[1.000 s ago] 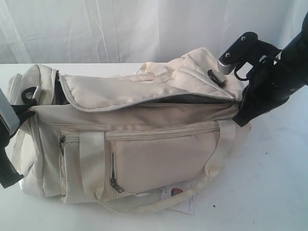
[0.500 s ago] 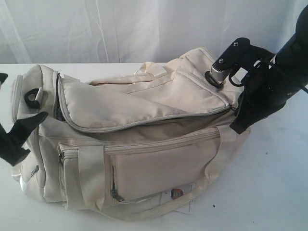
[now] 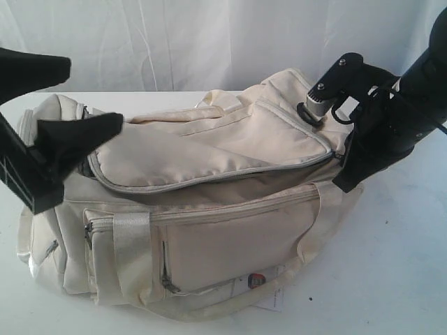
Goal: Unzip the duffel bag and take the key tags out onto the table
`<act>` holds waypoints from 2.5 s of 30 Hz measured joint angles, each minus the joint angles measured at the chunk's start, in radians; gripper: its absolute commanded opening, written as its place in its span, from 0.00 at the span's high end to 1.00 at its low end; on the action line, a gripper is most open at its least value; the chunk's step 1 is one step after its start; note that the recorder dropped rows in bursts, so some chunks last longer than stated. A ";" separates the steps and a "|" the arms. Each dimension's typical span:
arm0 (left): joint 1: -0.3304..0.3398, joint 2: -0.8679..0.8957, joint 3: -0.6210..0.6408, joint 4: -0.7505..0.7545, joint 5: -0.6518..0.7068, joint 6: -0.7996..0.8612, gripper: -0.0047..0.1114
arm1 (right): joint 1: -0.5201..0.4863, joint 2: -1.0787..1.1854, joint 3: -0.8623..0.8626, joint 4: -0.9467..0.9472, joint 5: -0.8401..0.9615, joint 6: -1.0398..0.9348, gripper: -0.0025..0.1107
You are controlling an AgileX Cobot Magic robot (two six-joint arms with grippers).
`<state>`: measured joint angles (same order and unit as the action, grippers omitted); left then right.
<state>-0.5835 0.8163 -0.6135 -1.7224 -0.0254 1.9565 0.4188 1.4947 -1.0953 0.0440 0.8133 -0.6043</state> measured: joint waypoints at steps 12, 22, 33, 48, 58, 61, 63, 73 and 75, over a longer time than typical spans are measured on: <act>0.002 0.137 -0.254 0.006 -0.991 0.002 0.96 | 0.000 0.000 0.000 -0.002 -0.006 0.000 0.98; 0.002 0.186 -0.264 -0.002 -0.326 -0.007 0.96 | 0.000 0.000 0.000 -0.002 -0.006 0.000 0.98; 0.301 0.364 -0.391 0.889 1.080 -1.010 0.96 | 0.000 0.000 0.000 -0.002 -0.013 0.013 0.98; -0.365 0.664 -0.657 1.641 0.709 -1.364 0.82 | 0.000 0.000 0.000 -0.002 -0.025 0.021 0.98; -0.428 0.773 -0.663 1.740 0.536 -1.423 0.47 | 0.000 0.000 0.000 0.006 -0.027 0.028 0.98; -0.428 0.823 -0.663 1.768 0.487 -1.434 0.53 | 0.000 0.000 0.000 0.010 -0.027 0.028 0.98; -0.428 0.853 -0.663 1.830 0.469 -1.484 0.60 | 0.000 0.000 0.000 0.010 -0.027 0.028 0.98; -0.460 0.871 -0.673 2.067 0.546 -1.737 0.96 | -0.006 0.004 -0.025 0.027 -0.069 0.028 0.98; -0.473 0.862 -0.673 2.061 0.560 -1.718 0.96 | -0.013 0.011 -0.027 0.031 -0.076 0.028 0.98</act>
<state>-1.0561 1.6786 -1.2861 0.3389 0.5348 0.2386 0.4062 1.5058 -1.1227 0.0747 0.7370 -0.5759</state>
